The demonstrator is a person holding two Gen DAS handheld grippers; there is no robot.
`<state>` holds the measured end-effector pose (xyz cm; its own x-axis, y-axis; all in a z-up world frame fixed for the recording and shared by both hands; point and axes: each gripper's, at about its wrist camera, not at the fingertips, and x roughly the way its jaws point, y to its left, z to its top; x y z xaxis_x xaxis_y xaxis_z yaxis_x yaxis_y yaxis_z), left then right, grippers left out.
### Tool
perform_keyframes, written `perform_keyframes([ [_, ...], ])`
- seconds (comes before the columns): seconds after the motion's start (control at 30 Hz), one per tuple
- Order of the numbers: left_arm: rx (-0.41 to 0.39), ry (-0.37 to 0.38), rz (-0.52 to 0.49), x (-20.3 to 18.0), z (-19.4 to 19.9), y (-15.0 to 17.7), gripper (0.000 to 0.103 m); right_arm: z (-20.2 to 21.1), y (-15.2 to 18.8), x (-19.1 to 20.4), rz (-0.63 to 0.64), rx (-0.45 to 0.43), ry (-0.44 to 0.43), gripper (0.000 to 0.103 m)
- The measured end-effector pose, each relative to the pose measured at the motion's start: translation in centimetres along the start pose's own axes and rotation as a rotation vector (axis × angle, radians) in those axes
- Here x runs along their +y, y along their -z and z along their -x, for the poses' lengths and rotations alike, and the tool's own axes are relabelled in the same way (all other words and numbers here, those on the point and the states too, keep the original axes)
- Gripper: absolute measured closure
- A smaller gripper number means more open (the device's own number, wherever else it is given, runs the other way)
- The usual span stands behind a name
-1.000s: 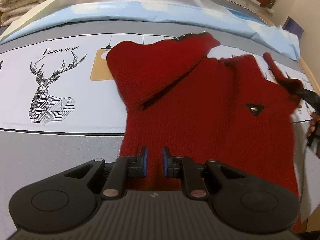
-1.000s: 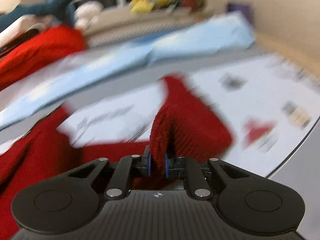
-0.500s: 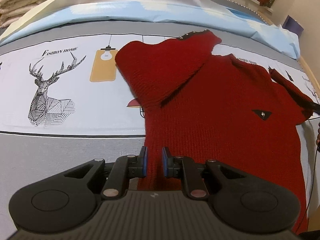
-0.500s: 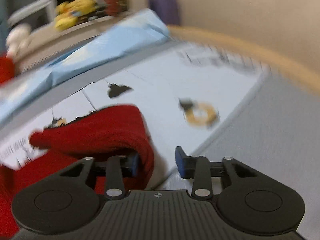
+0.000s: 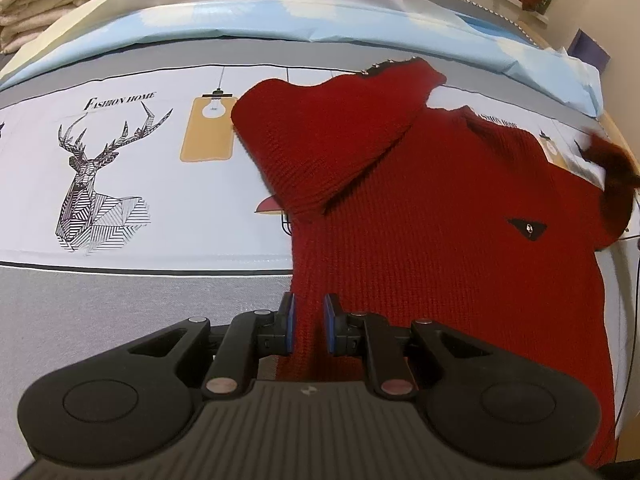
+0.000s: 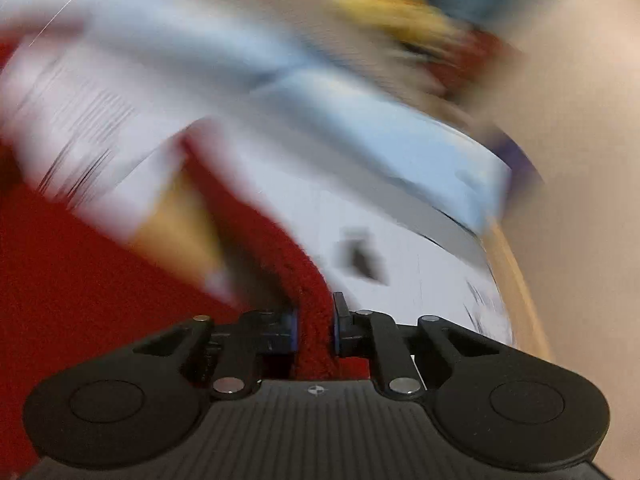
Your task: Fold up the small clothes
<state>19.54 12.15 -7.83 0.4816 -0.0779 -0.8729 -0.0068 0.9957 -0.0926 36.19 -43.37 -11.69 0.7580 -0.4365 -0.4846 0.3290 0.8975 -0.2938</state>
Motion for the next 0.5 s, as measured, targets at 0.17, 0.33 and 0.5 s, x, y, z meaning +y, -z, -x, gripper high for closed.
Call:
perform_keyframes([
  [0.17, -0.006, 0.009, 0.001, 0.3, 0.5, 0.1, 0.087, -2.7, 6.8, -14.0, -0.774, 0.199, 0.107, 0.088],
  [0.33, -0.009, 0.009, 0.022, 0.8, 0.7, 0.1, 0.087, -1.9, 11.2, -16.1, -0.860, 0.221, 0.099, 0.087],
  [0.5, -0.031, 0.020, 0.042, 1.3, 1.4, -0.2, 0.087, 1.3, 9.8, -15.1, -0.796, 0.331, 0.275, 0.074],
])
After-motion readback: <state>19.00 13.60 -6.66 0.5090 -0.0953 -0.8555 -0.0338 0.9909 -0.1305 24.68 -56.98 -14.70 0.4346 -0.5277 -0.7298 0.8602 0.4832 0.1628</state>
